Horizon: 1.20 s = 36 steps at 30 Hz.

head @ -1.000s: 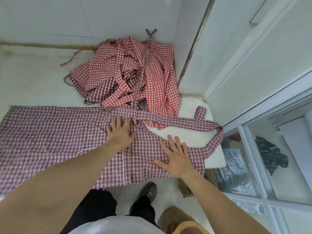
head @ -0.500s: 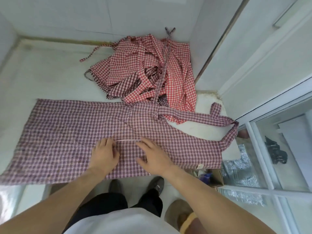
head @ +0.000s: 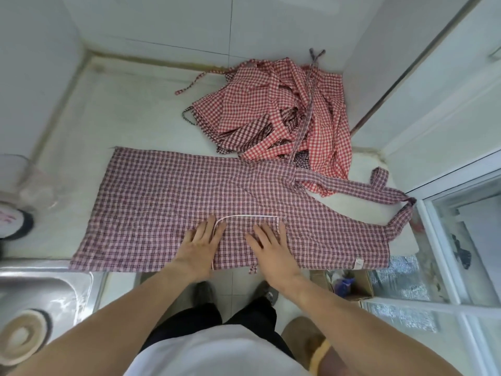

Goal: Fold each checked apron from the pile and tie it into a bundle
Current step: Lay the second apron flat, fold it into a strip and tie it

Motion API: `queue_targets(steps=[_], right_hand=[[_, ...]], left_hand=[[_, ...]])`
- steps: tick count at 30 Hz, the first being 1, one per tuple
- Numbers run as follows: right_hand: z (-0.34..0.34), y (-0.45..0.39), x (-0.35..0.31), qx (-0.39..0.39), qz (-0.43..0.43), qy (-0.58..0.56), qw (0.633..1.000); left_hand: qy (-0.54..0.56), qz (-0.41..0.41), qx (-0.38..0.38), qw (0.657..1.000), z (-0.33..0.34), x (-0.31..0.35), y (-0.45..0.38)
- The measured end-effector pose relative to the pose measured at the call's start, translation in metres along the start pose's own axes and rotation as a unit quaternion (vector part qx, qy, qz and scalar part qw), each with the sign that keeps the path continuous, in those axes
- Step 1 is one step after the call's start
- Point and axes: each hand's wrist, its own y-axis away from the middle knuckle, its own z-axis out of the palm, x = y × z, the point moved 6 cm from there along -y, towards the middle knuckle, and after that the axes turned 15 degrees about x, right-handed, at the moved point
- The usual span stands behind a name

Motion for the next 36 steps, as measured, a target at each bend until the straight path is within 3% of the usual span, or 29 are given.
queue_targets(steps=[6, 10, 13, 18, 20, 23, 25, 27, 32, 36], right_hand=[[-0.003, 0.009, 0.020, -0.035, 0.108, -0.021, 0.993], [-0.012, 0.006, 0.028, -0.047, 0.121, -0.051, 0.990], [-0.014, 0.002, 0.035, -0.061, 0.117, -0.092, 0.987], [-0.027, -0.004, 0.061, -0.020, 0.177, -0.120, 0.977], [-0.035, -0.007, 0.076, -0.035, 0.233, -0.145, 0.961], [-0.044, -0.017, 0.091, -0.169, 0.257, -0.169, 0.936], [-0.052, -0.027, 0.100, -0.260, 0.243, -0.147, 0.923], [-0.063, -0.043, 0.110, -0.305, 0.216, -0.118, 0.920], [-0.085, -0.090, 0.136, -0.324, 0.193, -0.067, 0.924], [-0.083, -0.132, 0.147, -0.254, 0.217, -0.101, 0.937]], left_hand=[[0.092, 0.020, 0.062, 0.994, 0.010, -0.006, 0.010], [0.148, -0.017, 0.163, 0.975, 0.002, -0.037, 0.016], [0.124, -0.011, 0.229, 0.965, -0.005, -0.069, 0.015], [0.026, -0.056, 0.118, 0.991, -0.031, -0.103, 0.005], [0.054, -0.043, 0.069, 0.995, -0.045, -0.110, -0.006], [0.143, -0.025, -0.082, 0.986, -0.058, -0.114, -0.017], [0.120, 0.002, -0.174, 0.977, -0.064, -0.115, -0.020], [0.080, 0.021, -0.219, 0.972, -0.067, -0.122, -0.027], [0.087, -0.016, -0.192, 0.977, -0.074, -0.155, -0.054], [0.164, -0.062, -0.075, 0.982, -0.079, -0.190, -0.071]])
